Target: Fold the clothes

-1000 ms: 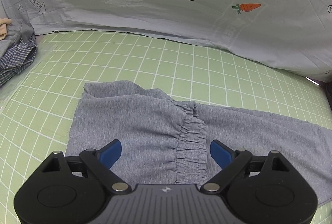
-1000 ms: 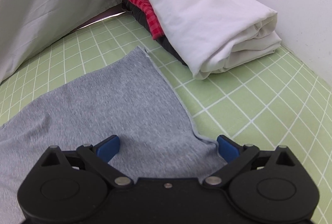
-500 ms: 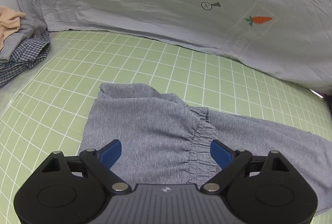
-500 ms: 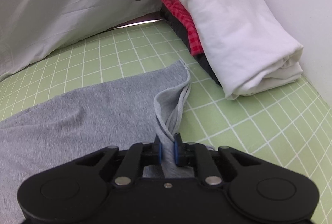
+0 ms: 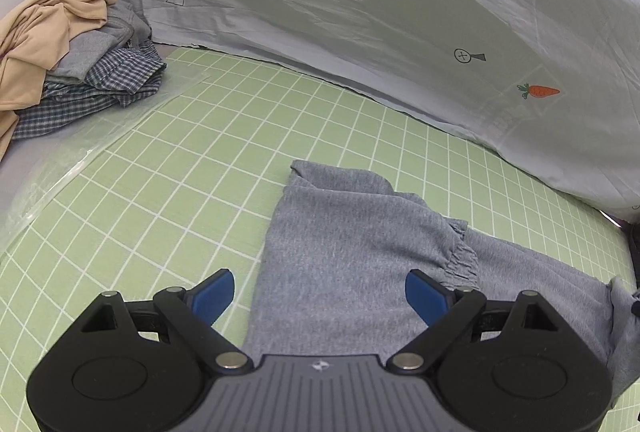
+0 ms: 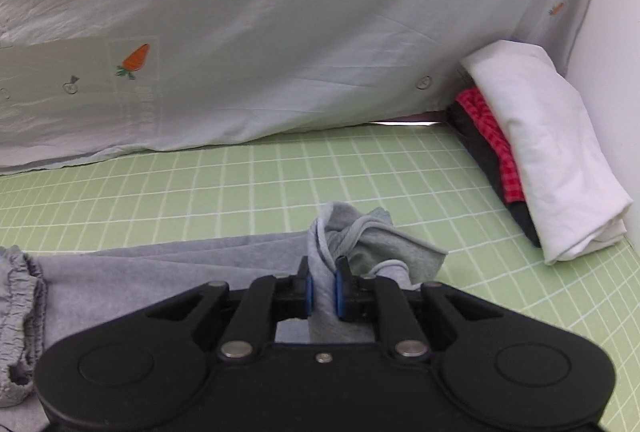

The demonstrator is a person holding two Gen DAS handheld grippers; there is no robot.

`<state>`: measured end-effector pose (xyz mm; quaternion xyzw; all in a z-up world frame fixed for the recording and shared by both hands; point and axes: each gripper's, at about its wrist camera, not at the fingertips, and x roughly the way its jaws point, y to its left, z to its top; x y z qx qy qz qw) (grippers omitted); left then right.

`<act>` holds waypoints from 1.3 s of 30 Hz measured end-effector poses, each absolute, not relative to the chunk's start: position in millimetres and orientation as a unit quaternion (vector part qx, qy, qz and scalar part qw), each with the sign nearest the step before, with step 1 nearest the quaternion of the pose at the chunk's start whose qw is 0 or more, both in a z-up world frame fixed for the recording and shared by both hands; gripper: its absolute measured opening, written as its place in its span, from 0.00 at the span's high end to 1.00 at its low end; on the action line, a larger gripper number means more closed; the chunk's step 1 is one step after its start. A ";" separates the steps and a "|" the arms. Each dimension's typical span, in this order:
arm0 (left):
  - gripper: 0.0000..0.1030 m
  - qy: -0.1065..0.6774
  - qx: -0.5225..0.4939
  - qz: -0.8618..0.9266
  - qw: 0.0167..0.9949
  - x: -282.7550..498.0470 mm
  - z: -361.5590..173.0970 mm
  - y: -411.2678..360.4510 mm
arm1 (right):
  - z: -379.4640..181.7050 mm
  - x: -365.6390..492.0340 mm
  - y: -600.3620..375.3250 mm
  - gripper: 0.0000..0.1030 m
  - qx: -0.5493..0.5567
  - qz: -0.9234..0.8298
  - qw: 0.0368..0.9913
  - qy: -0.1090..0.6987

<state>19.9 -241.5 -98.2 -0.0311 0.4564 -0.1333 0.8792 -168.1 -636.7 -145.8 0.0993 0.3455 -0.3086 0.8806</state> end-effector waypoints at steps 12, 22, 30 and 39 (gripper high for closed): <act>0.10 0.451 -0.026 -0.117 0.884 65.9 -111.2 -178.3 | -177.3 -79.6 -497.3 0.74 0.102 -0.233 0.870 0.422; 0.10 0.492 -0.035 -0.128 0.861 98.8 -139.6 -188.8 | -150.9 -96.2 -527.8 0.34 0.206 -0.310 0.853 0.365; 0.10 0.514 -0.017 -0.145 0.846 94.1 -157.4 -208.3 | -168.9 -66.6 -573.6 0.27 0.259 -0.355 0.817 0.373; 0.10 0.520 -0.018 -0.130 0.844 98.1 -162.2 -215.8 | -156.0 -13.7 -573.0 0.92 0.203 -0.245 0.877 0.359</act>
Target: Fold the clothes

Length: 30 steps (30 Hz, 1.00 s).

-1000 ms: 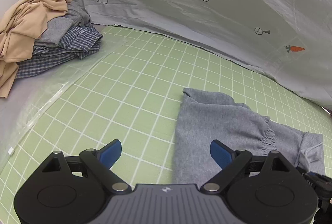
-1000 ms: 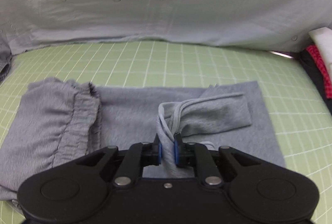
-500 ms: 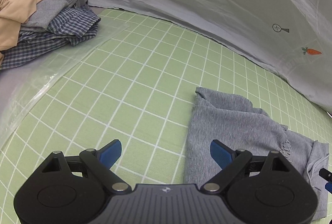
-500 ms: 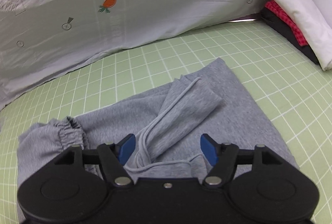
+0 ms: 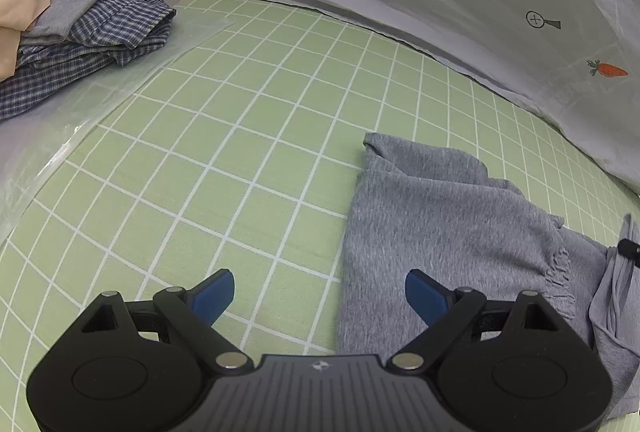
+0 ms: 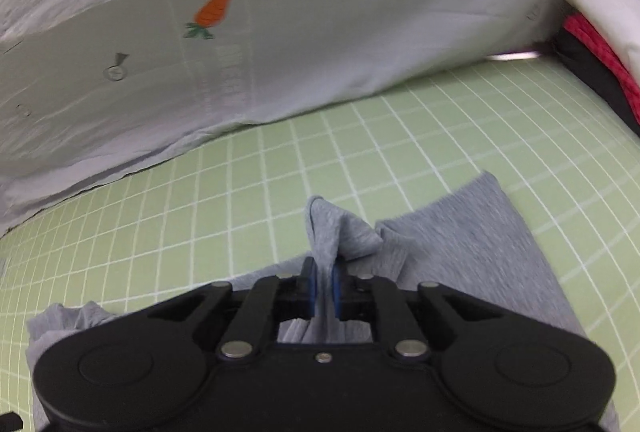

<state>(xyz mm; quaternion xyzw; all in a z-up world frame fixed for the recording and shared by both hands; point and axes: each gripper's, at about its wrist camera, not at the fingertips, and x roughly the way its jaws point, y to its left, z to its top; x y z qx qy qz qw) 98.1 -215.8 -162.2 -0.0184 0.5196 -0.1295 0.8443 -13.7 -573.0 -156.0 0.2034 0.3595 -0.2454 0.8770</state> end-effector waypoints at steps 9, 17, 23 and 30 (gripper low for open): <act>0.10 0.514 -0.016 -0.127 0.848 91.3 -156.4 -211.7 | -159.1 -36.9 -561.9 0.58 0.219 -0.231 0.873 0.369; 0.10 0.494 -0.019 -0.145 0.857 76.4 -136.9 -207.9 | -182.4 -107.1 -566.2 0.60 0.261 -0.318 0.822 0.393; 0.10 0.480 -0.016 -0.151 0.864 45.8 -120.1 -196.0 | -185.6 -126.0 -525.2 0.67 0.275 -0.248 0.835 0.406; 0.10 0.484 -0.011 -0.149 0.862 6.5 -117.2 -178.0 | -169.8 -140.2 -482.9 0.68 0.270 -0.159 0.861 0.400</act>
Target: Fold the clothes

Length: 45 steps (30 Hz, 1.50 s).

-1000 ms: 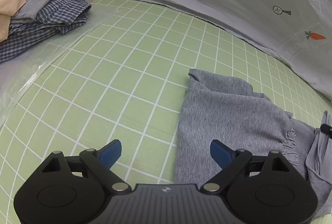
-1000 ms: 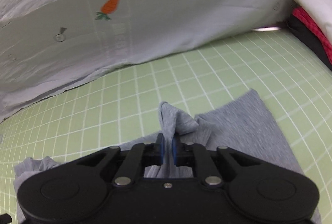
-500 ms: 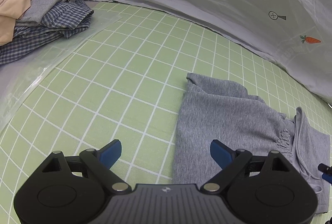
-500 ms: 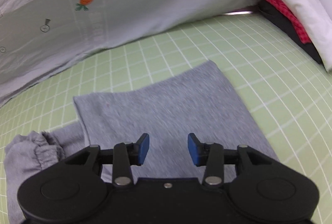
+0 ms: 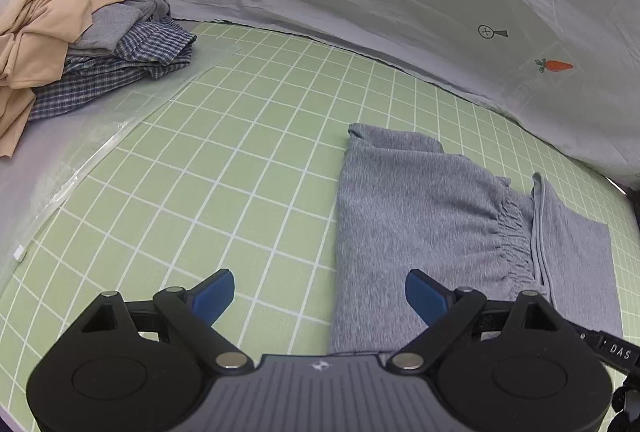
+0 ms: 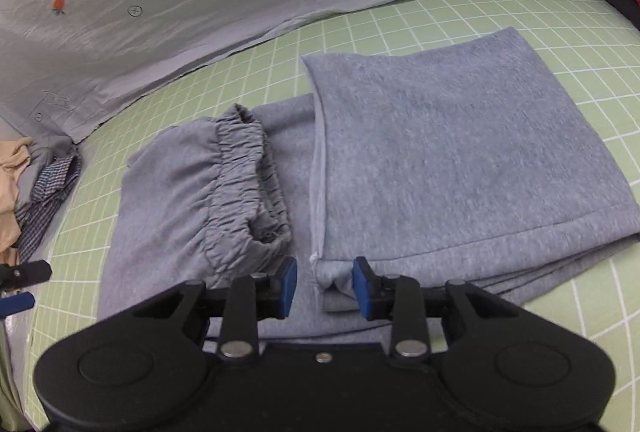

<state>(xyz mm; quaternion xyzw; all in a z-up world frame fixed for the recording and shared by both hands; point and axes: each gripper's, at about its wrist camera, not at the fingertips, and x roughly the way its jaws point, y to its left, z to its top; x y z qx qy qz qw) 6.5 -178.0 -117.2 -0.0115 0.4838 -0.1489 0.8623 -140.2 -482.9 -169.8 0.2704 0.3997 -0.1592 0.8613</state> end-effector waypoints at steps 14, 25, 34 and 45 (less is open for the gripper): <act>0.10 0.511 -0.030 -0.110 0.852 -19.6 -123.9 -170.8 | -157.0 -181.0 -484.8 0.08 0.218 -0.252 0.857 0.394; 0.10 0.526 -0.069 -0.071 0.844 12.2 -142.8 -201.0 | -153.3 -194.4 -545.5 0.00 0.189 -0.295 0.859 0.373; 0.10 0.552 -0.085 -0.061 0.827 52.7 -178.5 -221.8 | -160.1 -180.5 -605.6 0.00 0.194 -0.314 0.852 0.372; 0.75 0.553 -0.022 -0.120 0.824 60.9 -184.7 -256.9 | -174.7 -165.9 -616.9 0.00 0.182 -0.320 0.835 0.408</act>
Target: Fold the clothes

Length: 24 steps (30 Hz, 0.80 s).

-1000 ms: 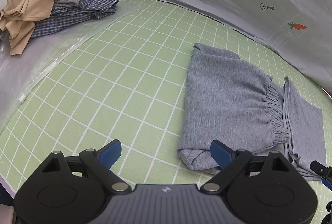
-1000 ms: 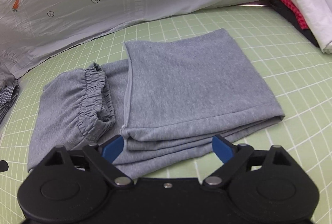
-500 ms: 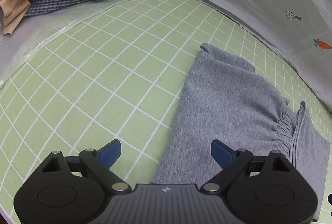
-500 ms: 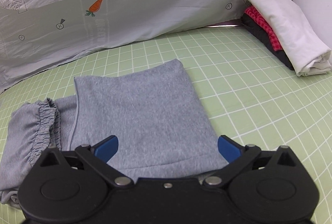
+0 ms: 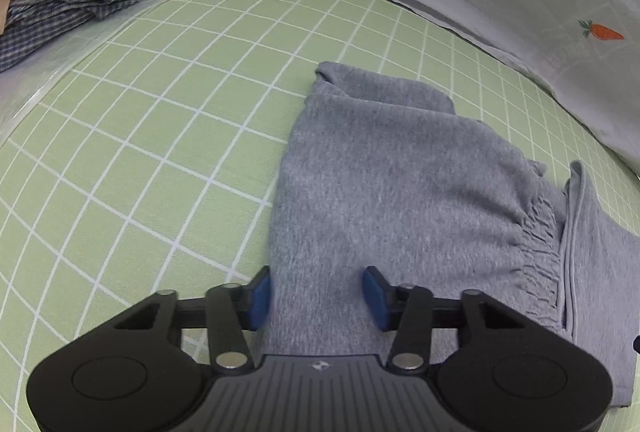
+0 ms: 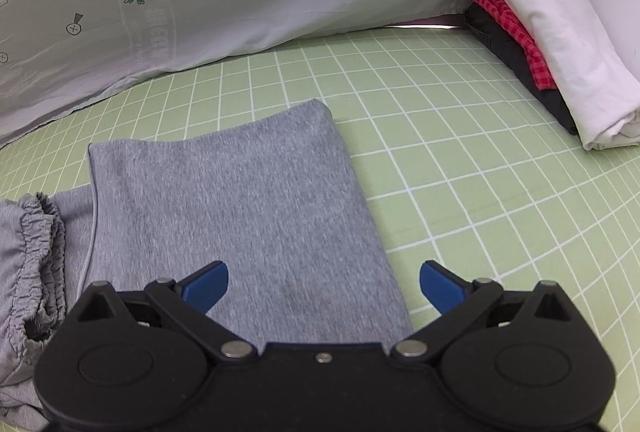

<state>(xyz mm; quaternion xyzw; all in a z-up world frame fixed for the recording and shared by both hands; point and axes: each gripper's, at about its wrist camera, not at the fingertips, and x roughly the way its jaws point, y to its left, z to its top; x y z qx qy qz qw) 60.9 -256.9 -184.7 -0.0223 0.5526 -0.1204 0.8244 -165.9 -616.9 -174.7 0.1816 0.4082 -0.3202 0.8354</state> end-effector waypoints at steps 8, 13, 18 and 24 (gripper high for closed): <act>0.92 0.541 -0.049 -0.112 0.832 61.2 -177.9 -241.3 | -173.3 -175.7 -617.3 0.00 0.192 -0.339 0.828 0.403; 0.93 0.517 0.001 -0.105 0.850 70.9 -166.0 -222.5 | -169.6 -181.0 -616.8 0.00 0.196 -0.347 0.828 0.395; 0.94 0.496 -0.026 -0.086 0.864 83.0 -144.6 -203.0 | -166.6 -186.1 -614.5 0.00 0.195 -0.351 0.830 0.388; 0.94 0.455 -0.019 -0.171 0.873 65.6 -112.9 -248.9 | -172.1 -190.9 -620.1 0.00 0.217 -0.355 0.823 0.386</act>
